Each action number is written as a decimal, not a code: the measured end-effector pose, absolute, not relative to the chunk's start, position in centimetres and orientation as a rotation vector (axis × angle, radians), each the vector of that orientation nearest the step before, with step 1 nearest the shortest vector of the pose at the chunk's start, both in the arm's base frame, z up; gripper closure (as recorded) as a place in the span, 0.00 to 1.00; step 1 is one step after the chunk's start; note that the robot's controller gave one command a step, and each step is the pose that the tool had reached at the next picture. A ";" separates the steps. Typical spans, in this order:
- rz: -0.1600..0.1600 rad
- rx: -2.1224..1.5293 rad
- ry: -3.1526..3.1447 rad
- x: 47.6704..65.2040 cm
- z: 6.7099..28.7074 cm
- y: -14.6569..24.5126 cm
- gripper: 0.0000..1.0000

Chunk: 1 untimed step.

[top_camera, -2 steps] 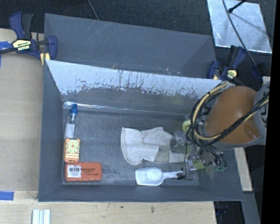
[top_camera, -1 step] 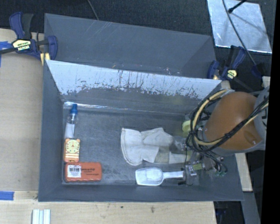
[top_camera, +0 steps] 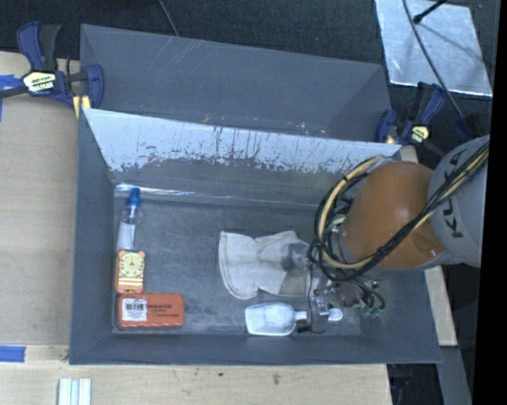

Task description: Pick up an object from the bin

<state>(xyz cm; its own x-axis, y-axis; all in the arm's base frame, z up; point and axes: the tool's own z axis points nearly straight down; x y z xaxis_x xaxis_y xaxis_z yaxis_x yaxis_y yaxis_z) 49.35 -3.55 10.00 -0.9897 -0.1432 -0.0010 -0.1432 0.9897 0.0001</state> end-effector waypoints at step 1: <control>-0.002 -0.552 3.085 48.8 7.6 -4.6 0.00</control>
Offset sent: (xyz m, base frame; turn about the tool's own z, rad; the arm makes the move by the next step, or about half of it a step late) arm -0.0101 0.0327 -0.0300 -0.1288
